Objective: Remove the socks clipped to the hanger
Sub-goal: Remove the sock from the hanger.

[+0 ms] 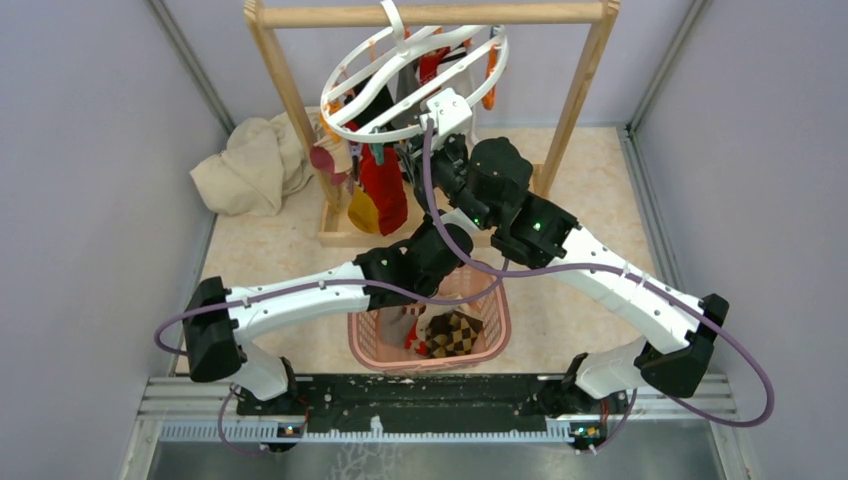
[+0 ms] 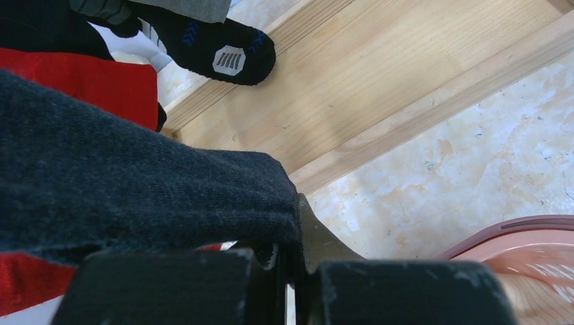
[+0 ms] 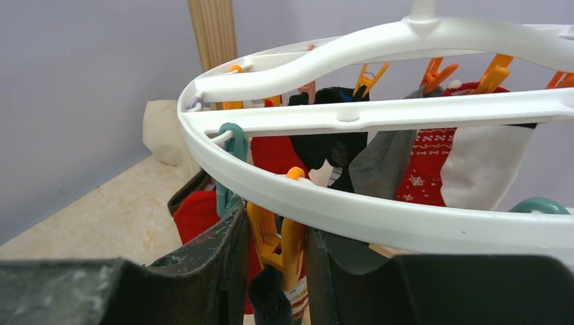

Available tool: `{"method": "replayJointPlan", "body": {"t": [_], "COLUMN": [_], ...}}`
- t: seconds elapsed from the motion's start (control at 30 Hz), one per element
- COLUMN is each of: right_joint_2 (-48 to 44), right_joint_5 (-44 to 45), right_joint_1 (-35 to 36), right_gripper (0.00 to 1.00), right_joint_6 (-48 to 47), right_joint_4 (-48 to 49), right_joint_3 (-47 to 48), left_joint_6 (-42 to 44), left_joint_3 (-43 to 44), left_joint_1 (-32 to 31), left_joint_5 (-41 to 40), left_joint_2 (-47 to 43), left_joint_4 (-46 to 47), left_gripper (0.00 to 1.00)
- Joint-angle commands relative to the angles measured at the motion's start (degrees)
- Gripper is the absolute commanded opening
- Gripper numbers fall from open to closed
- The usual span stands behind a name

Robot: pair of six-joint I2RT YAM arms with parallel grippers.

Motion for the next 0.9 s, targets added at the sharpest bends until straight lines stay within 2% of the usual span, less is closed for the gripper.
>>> {"method": "replayJointPlan", "body": {"t": [0.0, 0.03, 0.07, 0.1, 0.23, 0.33, 0.6, 0.87], "right_joint_2": [-0.63, -0.78, -1.01, -1.29, -1.33, -0.98, -0.16, 1.57], "right_joint_5": [-1.5, -1.52, -1.46, -1.21, -0.63, -0.6, 1.78, 3.16], "right_joint_1": [0.56, 0.53, 0.57, 0.58, 0.53, 0.54, 0.53, 0.55], "right_gripper": [0.0, 0.09, 0.26, 0.39, 0.53, 0.57, 0.58, 0.55], "right_joint_6": [0.0, 0.16, 0.33, 0.49, 0.57, 0.57, 0.21, -0.73], "right_joint_4": [4.27, 4.36, 4.73, 5.3, 5.49, 5.5, 7.87, 7.77], "right_joint_3": [2.76, 2.64, 2.33, 1.9, 1.67, 1.8, 2.49, 4.0], "left_joint_6": [-1.38, -1.58, -1.85, -1.96, -2.22, -2.17, -2.2, -2.15], "left_joint_3": [-1.15, -1.45, -1.71, -1.91, -2.27, -2.31, -2.76, -2.99], "left_joint_1": [-0.39, -0.36, -0.38, -0.4, -0.37, -0.41, -0.41, -0.33], "left_joint_5": [-0.32, -0.33, -0.33, -0.29, -0.32, -0.32, -0.28, -0.32], "left_joint_2": [-2.0, -2.19, -2.37, -2.56, -2.74, -2.75, -2.93, -3.24], "left_joint_4": [-0.39, -0.52, -0.54, -0.54, -0.62, -0.61, -0.32, -0.09], "left_gripper": [0.0, 0.0, 0.0, 0.0, 0.0, 0.0, 0.0, 0.0]}}
